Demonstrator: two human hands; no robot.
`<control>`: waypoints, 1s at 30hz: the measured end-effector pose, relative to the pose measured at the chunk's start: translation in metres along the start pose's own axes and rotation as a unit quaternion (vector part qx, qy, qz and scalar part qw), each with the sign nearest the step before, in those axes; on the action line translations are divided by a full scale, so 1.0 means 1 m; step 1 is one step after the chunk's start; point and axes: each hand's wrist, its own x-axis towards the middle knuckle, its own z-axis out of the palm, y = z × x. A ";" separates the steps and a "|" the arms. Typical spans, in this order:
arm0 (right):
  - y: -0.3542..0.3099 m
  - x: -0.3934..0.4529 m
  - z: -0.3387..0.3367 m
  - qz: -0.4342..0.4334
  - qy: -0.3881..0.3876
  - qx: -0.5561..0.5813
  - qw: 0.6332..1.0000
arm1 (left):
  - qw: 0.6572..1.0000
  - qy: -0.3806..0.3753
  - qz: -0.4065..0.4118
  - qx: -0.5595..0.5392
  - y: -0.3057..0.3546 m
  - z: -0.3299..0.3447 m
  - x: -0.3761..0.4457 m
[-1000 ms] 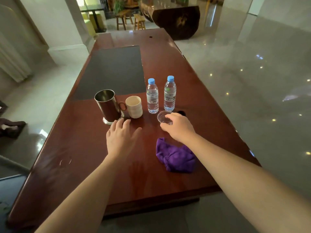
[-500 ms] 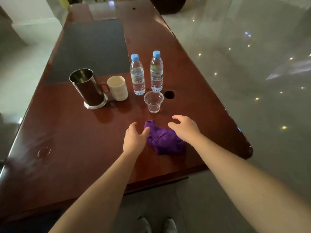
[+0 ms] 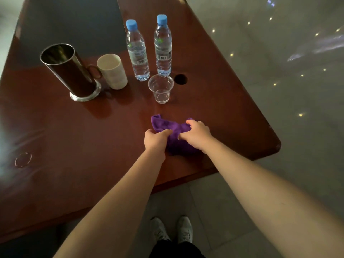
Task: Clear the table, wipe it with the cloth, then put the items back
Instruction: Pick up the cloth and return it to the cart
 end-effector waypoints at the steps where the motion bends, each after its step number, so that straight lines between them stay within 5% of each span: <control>1: 0.000 0.001 -0.002 0.015 -0.017 0.035 0.999 | 1.000 -0.010 -0.018 -0.011 0.001 0.001 0.001; 7: 0.008 -0.009 -0.005 0.050 -0.115 0.254 0.959 | 0.996 -0.078 -0.015 -0.039 0.001 0.003 -0.002; 12: 0.003 -0.018 -0.024 0.077 -0.110 0.362 0.923 | 0.984 -0.172 0.011 -0.055 0.016 -0.010 -0.012; 20: -0.010 -0.039 -0.056 0.080 -0.126 0.409 0.900 | 0.947 -0.321 -0.028 0.020 0.038 -0.032 -0.036; 30: -0.034 -0.060 -0.080 0.020 -0.124 0.376 0.918 | 0.943 -0.333 0.014 0.009 0.058 -0.041 -0.069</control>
